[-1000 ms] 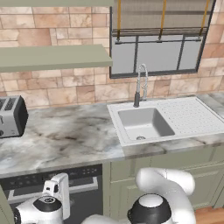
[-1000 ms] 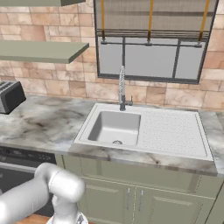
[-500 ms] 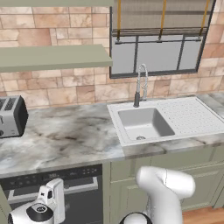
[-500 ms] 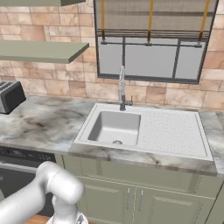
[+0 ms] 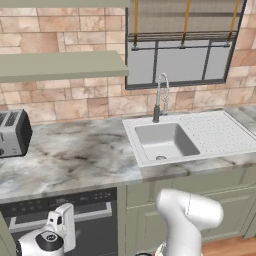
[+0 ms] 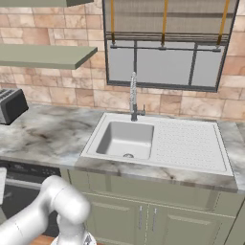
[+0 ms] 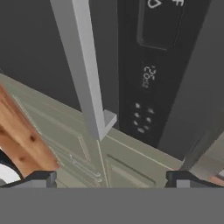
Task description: Open the dishwasher door and pull out the top rack.
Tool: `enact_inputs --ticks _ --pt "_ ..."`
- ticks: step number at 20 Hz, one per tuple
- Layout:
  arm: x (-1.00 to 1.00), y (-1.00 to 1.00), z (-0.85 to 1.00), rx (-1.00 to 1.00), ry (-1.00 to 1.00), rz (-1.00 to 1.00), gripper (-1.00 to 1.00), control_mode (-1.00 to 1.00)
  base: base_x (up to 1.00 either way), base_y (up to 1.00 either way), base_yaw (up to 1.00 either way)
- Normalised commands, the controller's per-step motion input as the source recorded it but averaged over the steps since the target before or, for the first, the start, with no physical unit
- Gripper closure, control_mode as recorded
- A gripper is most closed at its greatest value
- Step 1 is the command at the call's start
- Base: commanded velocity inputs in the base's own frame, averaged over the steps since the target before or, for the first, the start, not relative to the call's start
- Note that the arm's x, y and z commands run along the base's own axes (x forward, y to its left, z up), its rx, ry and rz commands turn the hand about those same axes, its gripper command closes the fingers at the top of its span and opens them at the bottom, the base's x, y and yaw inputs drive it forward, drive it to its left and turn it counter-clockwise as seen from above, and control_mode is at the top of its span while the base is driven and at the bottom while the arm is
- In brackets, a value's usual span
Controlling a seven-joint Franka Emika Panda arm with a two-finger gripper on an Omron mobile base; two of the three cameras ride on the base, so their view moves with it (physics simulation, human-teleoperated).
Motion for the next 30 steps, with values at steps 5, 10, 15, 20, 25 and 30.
enact_inputs --ticks 5,10,15,20,25,30 --pt "0.33 0.03 -0.45 0.00 0.00 0.00 -1.00 -1.00 0.00 0.00 0.00" --pt "0.38 0.04 -0.45 0.00 0.00 0.00 -1.00 -1.00 0.00 0.00 0.00" --pt "0.40 0.18 -0.46 0.00 0.00 0.02 -1.00 -1.00 0.00 0.00 0.00" --pt "0.39 0.30 -0.52 0.00 0.00 0.04 -1.00 -1.00 0.00 0.00 0.00" --pt "0.29 0.28 -0.54 0.00 0.00 0.06 -1.00 -1.00 0.00 0.00 0.00" --pt "0.25 0.16 -0.38 0.00 -0.01 0.07 -1.00 -1.00 0.00 0.00 0.00"
